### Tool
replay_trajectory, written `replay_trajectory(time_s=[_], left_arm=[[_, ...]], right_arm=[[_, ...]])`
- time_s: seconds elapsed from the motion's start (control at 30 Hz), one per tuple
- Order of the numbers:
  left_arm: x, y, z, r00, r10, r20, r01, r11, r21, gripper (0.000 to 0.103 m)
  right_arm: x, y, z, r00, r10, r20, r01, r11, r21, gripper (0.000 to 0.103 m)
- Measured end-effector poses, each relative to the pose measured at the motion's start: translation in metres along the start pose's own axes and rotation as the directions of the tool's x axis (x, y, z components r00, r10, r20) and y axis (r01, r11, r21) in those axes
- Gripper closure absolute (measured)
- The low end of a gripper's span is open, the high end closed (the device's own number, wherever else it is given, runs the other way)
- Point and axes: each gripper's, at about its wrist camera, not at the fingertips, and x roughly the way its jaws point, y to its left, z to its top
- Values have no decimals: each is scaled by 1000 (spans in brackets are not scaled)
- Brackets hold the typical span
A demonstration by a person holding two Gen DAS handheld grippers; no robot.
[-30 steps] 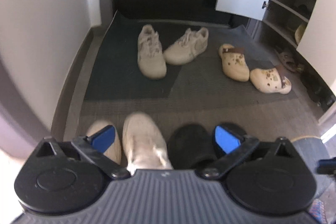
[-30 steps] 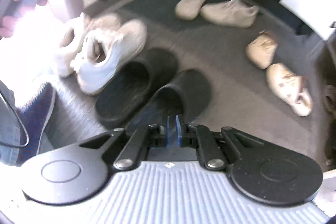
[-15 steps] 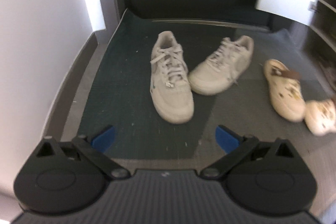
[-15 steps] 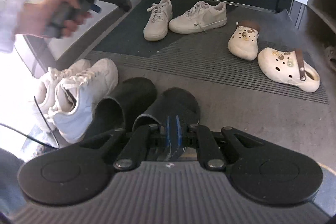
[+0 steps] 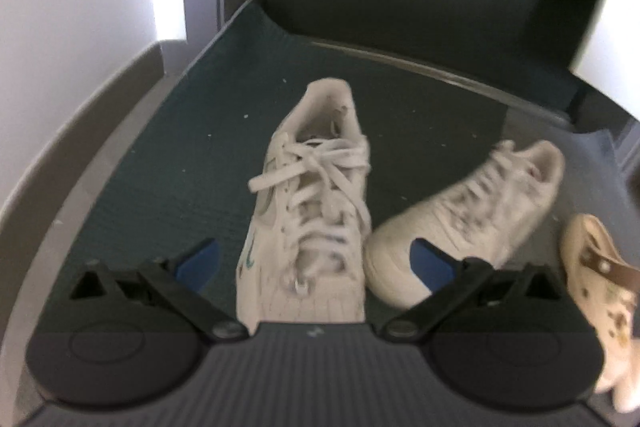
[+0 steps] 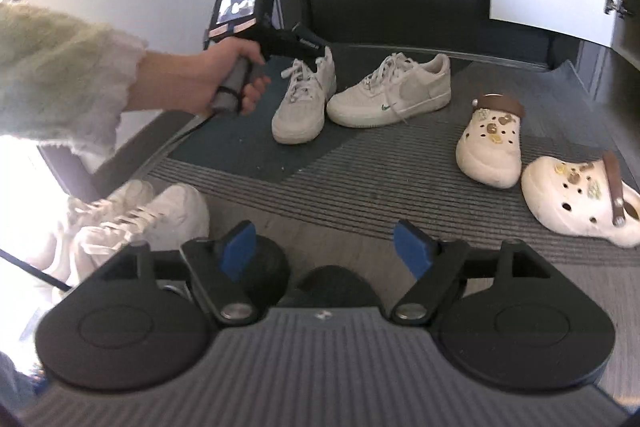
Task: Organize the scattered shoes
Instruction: 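Grasp a white sneaker with red tongue label by its collar, left gripper, then lift the white sneaker, carry it and set it down, opening the left gripper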
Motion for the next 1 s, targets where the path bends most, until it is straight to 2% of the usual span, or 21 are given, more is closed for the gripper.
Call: replay_trajectory(time_s=[0.07,0.13,0.2,0.27,0.47,0.57,0.73,0.9,1.0], left_arm=[[18,-3,3,1000,27,-6,-26,998,50,2],[32,0,8,1000,29,0,-29,999,43,3],[45,5,13,1000,4,1,-4,1000,9,0],[55,2,15,1000,8,-3,-8,1000,2,0],[92,-4,10,998,24,-57,-26,999,-34,5],[95,-3,14,997,30,-66,-35,996,-82,5],[93,-9,18,995,67,-75,-70,997,-31,12],[84,-5,17,993,75,-92,-81,994,-68,16],[70,-4,9,994,75,-76,-79,995,-59,17]], right_arm=[[5,-5,4,1000,-23,2,23,1000,11,24],[9,-13,3,999,-49,-7,49,998,50,24],[11,-17,-2,998,-49,-26,50,997,55,24],[10,-17,-11,995,-86,-52,88,995,53,24],[8,-20,-29,981,-144,-131,159,980,117,24],[6,-26,-27,984,-142,-107,155,980,123,25],[6,-37,-24,988,-138,-68,147,978,148,24],[11,-44,-29,990,-115,-86,129,975,181,25],[11,-45,-27,995,-74,-74,85,982,166,25]])
